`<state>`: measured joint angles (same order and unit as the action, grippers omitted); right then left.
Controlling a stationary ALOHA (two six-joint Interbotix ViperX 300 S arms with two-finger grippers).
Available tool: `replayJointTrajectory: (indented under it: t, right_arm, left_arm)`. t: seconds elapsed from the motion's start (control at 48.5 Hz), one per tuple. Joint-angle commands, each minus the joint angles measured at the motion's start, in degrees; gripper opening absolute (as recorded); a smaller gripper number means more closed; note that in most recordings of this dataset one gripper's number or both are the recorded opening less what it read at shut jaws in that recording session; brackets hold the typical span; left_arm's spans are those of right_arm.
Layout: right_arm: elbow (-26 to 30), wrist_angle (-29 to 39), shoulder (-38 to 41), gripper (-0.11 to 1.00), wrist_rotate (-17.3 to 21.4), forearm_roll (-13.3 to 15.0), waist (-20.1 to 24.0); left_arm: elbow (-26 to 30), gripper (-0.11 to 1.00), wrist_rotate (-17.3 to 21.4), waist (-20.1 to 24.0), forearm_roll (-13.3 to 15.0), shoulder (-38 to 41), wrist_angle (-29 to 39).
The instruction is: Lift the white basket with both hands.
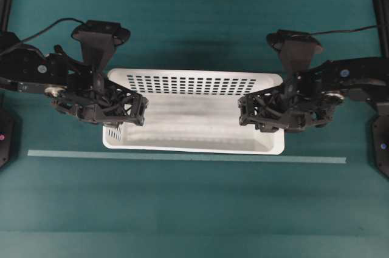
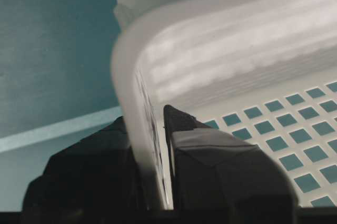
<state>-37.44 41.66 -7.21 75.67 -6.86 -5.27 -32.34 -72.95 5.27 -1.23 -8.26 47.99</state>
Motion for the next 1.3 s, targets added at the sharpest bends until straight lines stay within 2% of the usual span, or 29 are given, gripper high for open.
replayJointTrajectory:
  t: [0.0,0.454,0.763,0.97,1.279]
  right_arm:
    - [0.5,-0.7,2.0,0.18,-1.0,-0.2,1.1]
    - [0.1,-1.0,3.9,0.18,-1.8,-0.4,0.9]
    - [0.1,-1.8,4.6,0.18,-2.1,-0.3,0.3]
    - [0.1,-1.6,4.6,0.18,-2.1,-0.3,-0.3]
    - [0.0,-1.4,4.7,0.18,-2.1,-0.3,-0.3]
  left_arm:
    - [0.2,0.06,0.2,0.1,-0.5,1.2,-1.9]
    - [-0.2,0.05,0.1,0.0,-0.4,3.3,-3.5]
    - [-2.0,0.01,-3.8,-0.6,-0.4,3.3,-4.8]
    - [-3.2,0.01,-4.2,-0.9,-0.4,3.4,-8.2]
    - [-3.4,0.01,-4.7,-0.9,-0.4,3.5,-8.5]
